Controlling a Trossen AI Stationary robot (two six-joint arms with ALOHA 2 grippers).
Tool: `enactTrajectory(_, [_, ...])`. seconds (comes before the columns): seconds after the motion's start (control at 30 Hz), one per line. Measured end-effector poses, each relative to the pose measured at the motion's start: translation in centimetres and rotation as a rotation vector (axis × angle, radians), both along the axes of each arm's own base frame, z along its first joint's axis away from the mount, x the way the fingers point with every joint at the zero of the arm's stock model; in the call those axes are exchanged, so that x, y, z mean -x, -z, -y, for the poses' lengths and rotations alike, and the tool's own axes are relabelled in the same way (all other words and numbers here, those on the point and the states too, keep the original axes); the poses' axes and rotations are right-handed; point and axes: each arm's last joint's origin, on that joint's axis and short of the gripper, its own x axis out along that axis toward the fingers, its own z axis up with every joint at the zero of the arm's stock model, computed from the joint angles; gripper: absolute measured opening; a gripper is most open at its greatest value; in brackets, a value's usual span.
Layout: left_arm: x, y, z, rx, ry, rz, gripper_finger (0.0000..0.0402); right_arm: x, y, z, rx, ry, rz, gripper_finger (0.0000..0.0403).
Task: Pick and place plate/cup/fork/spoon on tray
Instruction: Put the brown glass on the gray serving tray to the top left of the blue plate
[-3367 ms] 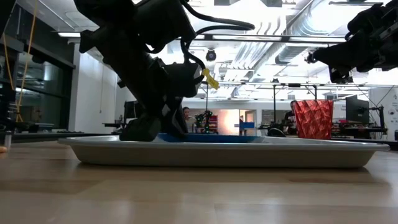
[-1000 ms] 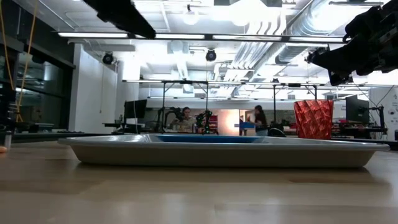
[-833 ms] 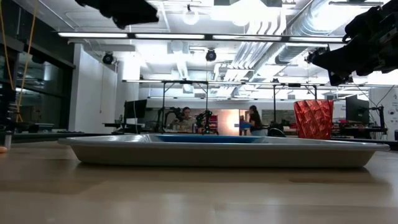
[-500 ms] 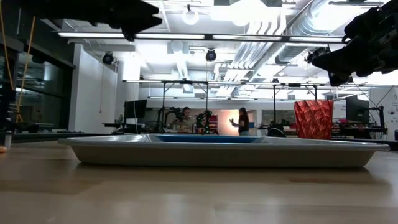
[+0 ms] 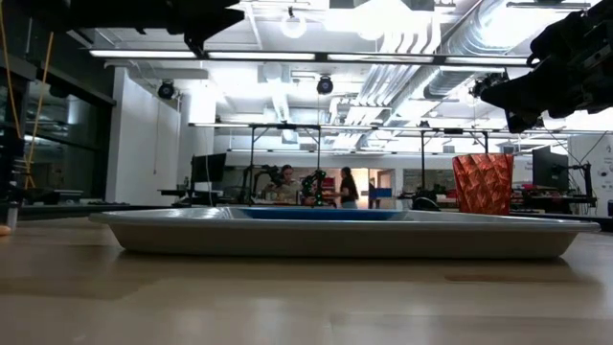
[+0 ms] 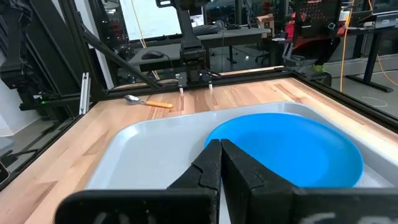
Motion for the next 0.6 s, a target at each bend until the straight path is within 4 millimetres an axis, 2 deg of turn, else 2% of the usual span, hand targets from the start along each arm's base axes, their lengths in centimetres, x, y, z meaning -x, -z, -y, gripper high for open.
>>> enactTrajectory(0.5, [0.05, -0.67, 0.12, -0.01, -0.006, 0.069, 0.0168, 0.0, -0.02, 0.02, -0.003, 0.006, 0.003, 0.0])
enactTrajectory(0.6, [0.04, -0.66, 0.12, -0.01, -0.006, 0.068, 0.0168, -0.02, -0.58, 0.04, -0.011, 0.016, 0.063, 0.0])
